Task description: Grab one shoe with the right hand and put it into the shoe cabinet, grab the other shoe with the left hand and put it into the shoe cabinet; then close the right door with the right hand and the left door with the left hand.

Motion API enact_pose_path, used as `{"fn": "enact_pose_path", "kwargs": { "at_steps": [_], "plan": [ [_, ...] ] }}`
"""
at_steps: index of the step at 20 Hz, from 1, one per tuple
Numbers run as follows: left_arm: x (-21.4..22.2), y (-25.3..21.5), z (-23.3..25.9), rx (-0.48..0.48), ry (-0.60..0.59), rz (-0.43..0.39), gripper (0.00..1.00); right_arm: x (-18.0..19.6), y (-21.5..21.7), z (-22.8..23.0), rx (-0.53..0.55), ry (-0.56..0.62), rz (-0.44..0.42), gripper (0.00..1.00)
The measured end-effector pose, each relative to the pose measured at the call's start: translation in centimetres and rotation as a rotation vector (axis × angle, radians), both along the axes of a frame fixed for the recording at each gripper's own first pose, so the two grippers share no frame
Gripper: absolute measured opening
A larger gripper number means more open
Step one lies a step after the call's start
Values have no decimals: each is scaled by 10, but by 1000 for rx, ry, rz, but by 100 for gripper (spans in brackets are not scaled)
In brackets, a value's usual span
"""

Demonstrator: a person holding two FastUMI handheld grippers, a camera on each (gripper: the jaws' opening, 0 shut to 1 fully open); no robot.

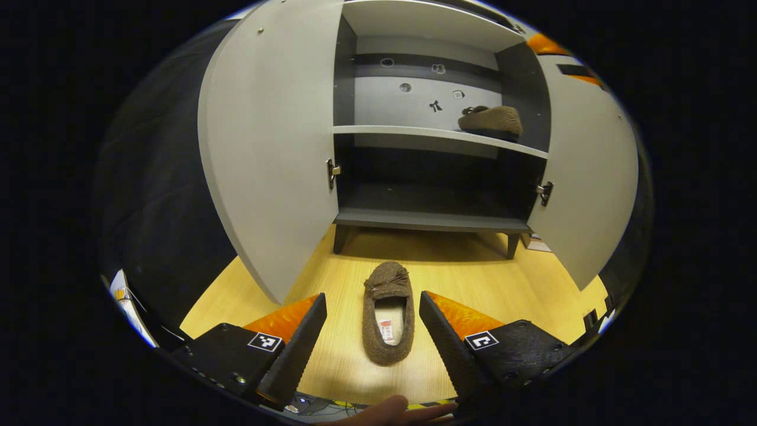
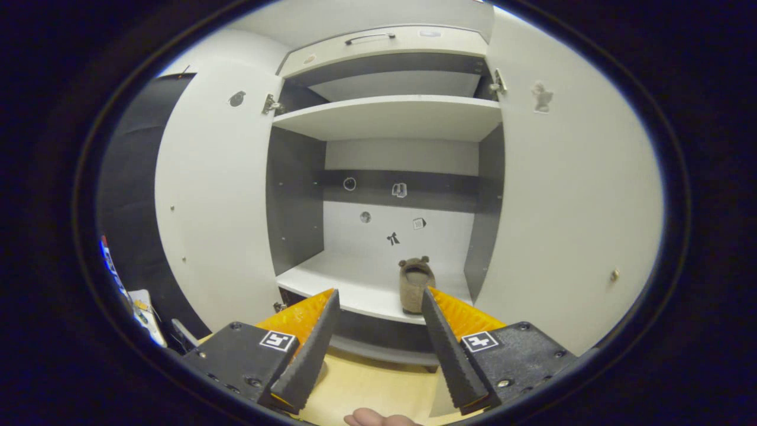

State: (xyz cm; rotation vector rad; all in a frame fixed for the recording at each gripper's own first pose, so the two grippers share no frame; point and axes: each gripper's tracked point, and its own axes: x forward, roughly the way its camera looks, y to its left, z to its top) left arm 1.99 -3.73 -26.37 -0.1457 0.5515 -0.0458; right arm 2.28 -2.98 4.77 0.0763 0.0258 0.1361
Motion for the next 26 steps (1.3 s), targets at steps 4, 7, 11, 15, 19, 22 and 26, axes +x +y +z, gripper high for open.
{"fn": "enact_pose_path", "kwargs": {
  "at_steps": [4, 7, 11, 15, 19, 22, 26],
  "plan": [
    [14, 4, -18, 16, 28, 23, 96, -24, 7, -75, -55, 150, -1, 89],
    [27, -13, -46, -16, 102, -21, 96, -36, 22, -102, 24, 256, 49, 90],
    [31, -16, -74, -3, 156, 0, 95, -46, 28, -99, -2, 262, 72, 91],
    [37, -20, -107, -20, 204, 15, 95, -51, 32, -90, -66, 256, 77, 89],
    [51, -25, -143, -91, 268, 38, 94, -55, 43, -100, -118, 300, 87, 89],
    [53, -29, -148, -126, 283, 37, 82, -56, 54, -106, -157, 318, 112, 92],
    [61, -41, -154, -155, 277, 7, 42, -50, 63, -104, -147, 278, 129, 90]
  ]
}}
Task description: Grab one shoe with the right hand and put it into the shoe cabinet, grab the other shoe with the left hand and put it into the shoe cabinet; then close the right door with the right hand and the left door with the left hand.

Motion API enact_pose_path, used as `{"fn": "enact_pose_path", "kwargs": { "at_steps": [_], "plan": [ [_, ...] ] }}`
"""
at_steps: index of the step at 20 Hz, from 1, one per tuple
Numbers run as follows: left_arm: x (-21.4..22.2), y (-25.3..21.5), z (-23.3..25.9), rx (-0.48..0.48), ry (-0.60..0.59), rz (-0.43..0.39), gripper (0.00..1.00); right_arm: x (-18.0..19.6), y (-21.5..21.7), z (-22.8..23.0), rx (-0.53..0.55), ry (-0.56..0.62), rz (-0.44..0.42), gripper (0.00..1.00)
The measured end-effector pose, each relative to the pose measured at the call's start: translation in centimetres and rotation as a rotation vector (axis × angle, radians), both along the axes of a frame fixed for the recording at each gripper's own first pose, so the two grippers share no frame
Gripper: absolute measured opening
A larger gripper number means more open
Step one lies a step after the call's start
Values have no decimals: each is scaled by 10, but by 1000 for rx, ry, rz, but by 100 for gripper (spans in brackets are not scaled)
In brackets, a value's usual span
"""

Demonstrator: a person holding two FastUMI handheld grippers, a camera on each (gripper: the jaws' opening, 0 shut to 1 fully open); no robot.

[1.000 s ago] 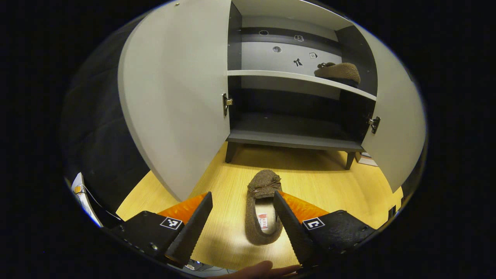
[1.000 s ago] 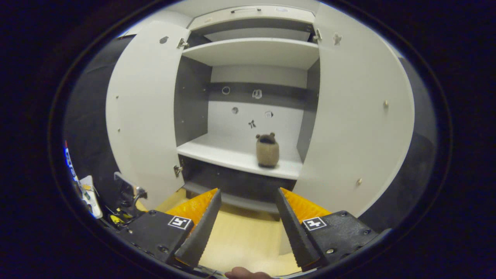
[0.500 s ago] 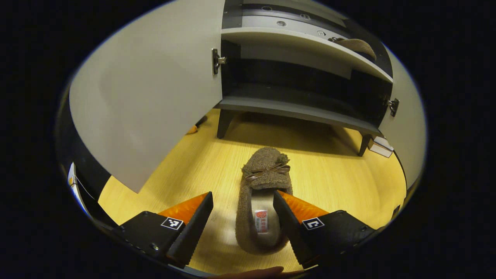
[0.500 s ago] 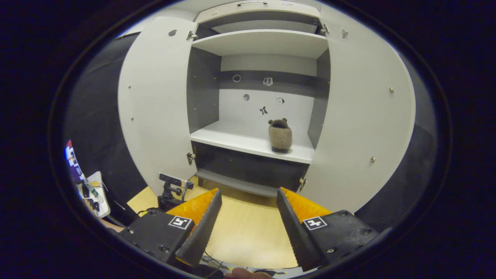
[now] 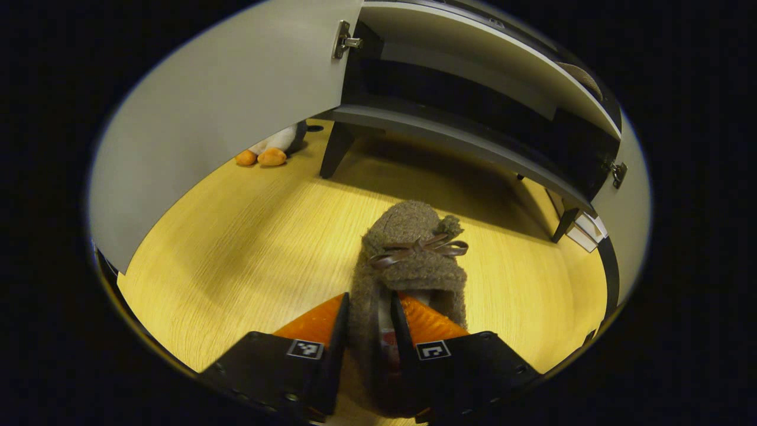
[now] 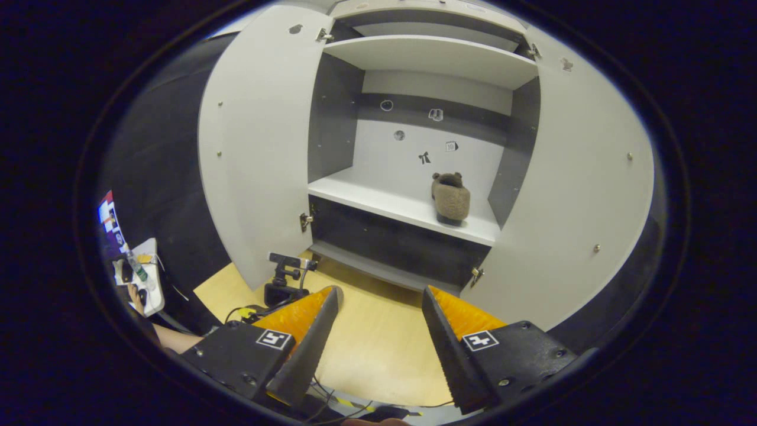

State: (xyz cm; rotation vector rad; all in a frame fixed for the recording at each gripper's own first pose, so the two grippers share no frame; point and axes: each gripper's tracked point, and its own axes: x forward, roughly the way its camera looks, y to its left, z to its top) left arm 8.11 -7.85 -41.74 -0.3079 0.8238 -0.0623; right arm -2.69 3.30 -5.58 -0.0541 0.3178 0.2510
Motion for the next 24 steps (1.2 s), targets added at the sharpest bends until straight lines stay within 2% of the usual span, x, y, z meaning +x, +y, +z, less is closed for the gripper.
{"fn": "enact_pose_path", "kwargs": {
  "at_steps": [1, 3, 4, 5, 6, 7, 11, 15, 20, 24],
  "plan": [
    [2, 6, -6, 24, 4, 9, 41, 7, -5, 0, -13, -25, -26, 92],
    [2, 6, -6, 31, -6, 12, 22, 14, -5, -10, -34, -19, -41, 92],
    [-1, 8, -2, 41, -7, 4, 28, 14, -2, -15, -30, -3, -36, 92],
    [1, 9, -2, 64, -4, -7, 13, 14, 0, -18, -22, 8, -29, 92],
    [-1, 11, 0, 92, -3, -3, 13, 13, 1, -21, -23, 8, -27, 92],
    [-1, 9, 0, 123, 1, -6, 4, 12, -1, -22, -32, 0, -32, 92],
    [1, 9, 8, 178, -34, -9, 0, 1, -17, -38, -70, 9, -74, 92],
    [-4, 8, 19, 114, -17, 5, 0, -14, -28, -46, -63, 33, -96, 92],
    [-1, 16, 95, 86, -128, 9, 0, -18, -40, -38, -28, -11, -93, 92],
    [10, 27, 161, 58, -179, 60, 0, -17, -52, -38, 45, -10, -107, 92]
  ]
}}
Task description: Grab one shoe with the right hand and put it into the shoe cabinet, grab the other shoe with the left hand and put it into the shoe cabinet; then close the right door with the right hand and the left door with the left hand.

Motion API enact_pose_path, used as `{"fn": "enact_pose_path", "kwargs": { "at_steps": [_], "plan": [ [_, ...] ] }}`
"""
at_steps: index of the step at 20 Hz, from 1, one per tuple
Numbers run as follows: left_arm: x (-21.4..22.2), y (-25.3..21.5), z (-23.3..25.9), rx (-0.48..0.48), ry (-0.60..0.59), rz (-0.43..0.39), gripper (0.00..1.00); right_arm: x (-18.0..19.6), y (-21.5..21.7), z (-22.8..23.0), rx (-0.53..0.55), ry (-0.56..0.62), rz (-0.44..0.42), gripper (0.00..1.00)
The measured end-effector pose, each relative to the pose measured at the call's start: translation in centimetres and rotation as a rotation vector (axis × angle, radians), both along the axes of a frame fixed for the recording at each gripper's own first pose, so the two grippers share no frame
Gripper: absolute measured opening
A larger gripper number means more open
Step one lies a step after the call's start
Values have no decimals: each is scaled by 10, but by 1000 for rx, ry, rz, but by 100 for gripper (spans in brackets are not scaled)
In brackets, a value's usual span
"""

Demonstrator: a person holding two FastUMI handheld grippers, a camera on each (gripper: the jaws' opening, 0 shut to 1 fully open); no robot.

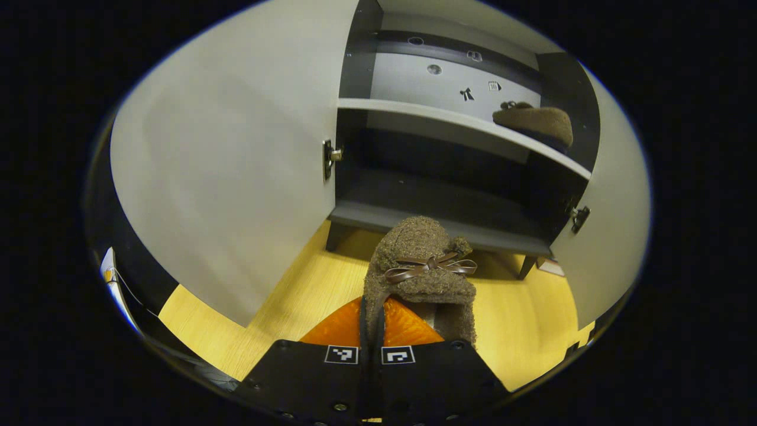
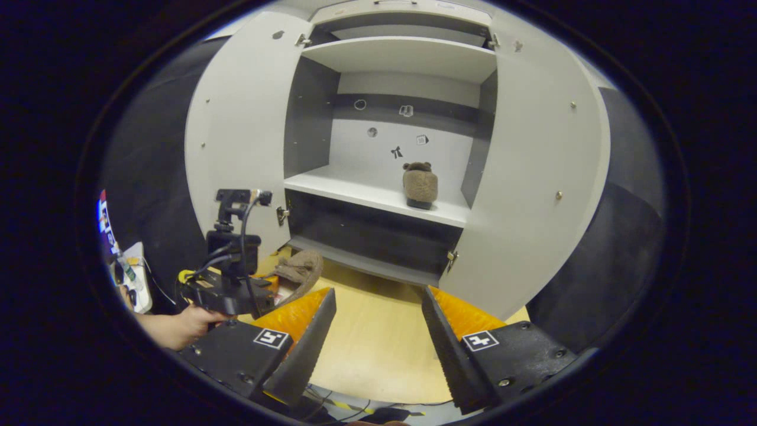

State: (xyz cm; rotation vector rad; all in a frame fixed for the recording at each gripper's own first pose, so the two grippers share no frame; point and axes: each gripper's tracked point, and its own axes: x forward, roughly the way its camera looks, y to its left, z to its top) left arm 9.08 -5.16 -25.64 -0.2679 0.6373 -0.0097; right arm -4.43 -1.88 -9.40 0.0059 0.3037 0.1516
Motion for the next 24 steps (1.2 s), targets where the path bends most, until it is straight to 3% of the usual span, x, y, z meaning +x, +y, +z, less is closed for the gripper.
{"fn": "enact_pose_path", "kwargs": {
  "at_steps": [4, 6, 11, 18, 19, 20, 24],
  "plan": [
    [11, 15, 83, 29, -83, 33, 0, -2, 0, 10, -20, -67, 35, 96],
    [30, 11, 129, 14, -128, 25, 0, 2, -3, 16, -16, -92, 51, 92],
    [123, -11, 209, 13, -219, -13, 0, 17, -17, 22, 28, -95, 24, 92],
    [255, -37, 180, 31, -137, 7, 0, 27, -29, 28, 54, -129, 16, 92],
    [267, -35, 177, 45, -124, 10, 0, 28, -32, 29, 58, -130, 9, 96],
    [277, -34, 175, 58, -122, 12, 0, 30, -34, 28, 63, -130, 5, 92],
    [290, -38, 164, 19, -71, 23, 0, 36, -39, 31, 83, -132, -1, 92]
  ]
}}
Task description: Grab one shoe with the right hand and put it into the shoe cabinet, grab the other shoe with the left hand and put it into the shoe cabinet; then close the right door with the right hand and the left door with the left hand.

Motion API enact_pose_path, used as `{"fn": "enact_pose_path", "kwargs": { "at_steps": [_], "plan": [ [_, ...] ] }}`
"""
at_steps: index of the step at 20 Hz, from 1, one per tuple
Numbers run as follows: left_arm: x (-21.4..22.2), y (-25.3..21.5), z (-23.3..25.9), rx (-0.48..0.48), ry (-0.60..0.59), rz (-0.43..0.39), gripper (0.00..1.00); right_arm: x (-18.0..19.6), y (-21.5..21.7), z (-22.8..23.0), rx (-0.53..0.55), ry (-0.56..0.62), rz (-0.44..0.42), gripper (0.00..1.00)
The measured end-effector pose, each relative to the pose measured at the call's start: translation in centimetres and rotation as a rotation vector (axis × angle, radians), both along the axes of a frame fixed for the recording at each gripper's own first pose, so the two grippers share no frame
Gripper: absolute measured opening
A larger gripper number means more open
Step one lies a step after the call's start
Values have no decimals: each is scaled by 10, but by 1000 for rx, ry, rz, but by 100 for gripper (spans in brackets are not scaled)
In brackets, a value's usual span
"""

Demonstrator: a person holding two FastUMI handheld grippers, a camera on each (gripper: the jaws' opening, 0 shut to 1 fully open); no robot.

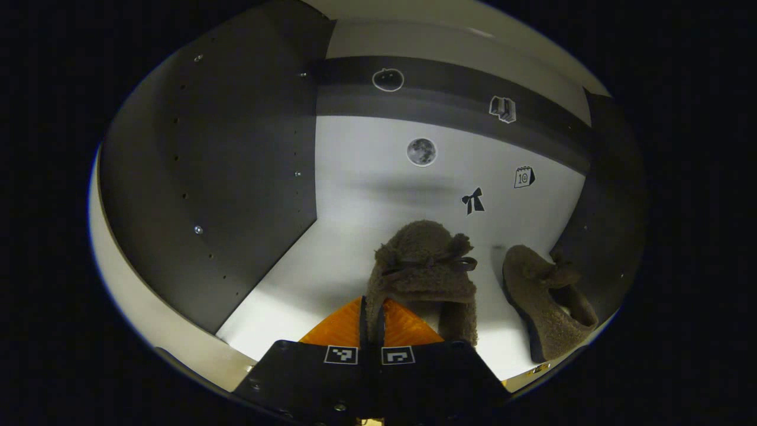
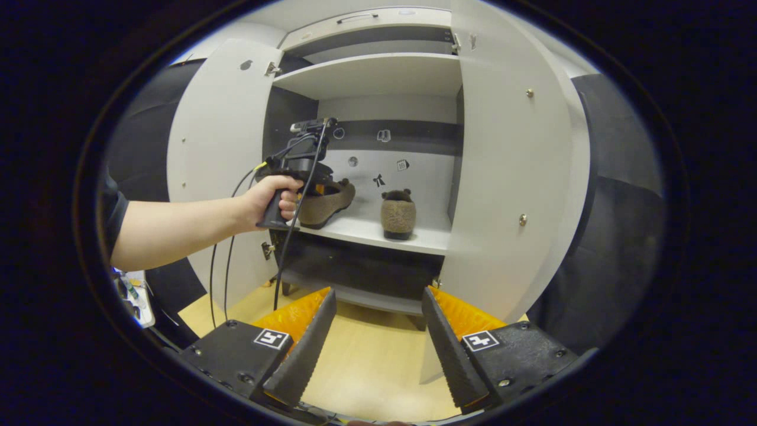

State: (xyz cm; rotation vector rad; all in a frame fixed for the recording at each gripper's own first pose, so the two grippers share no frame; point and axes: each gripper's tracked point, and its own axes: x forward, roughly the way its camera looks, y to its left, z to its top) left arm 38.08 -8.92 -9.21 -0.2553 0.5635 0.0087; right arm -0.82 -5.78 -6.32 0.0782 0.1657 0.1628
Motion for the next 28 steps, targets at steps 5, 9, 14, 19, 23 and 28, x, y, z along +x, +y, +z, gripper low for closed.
{"fn": "enact_pose_path", "kwargs": {
  "at_steps": [5, 9, 14, 19, 23, 28],
  "plan": [
    [0, 1, 5, -154, -10, -6, 19, 1, 3, 5, -11, -16, 7, 96],
    [-12, 11, 9, -103, -28, -4, 35, 0, 5, 5, -11, -8, 10, 92],
    [-39, -2, 27, -111, -65, -42, 35, -3, 5, 7, -13, -12, 9, 92],
    [-96, -11, 66, -113, -221, -144, 35, -8, -4, 19, -49, -55, -33, 92],
    [-170, -5, 120, -60, -430, -151, 35, -12, -8, 44, -79, -119, -54, 92],
    [-251, 16, 222, -73, -832, -91, 61, -22, -10, 86, -71, -201, -33, 92]
  ]
}}
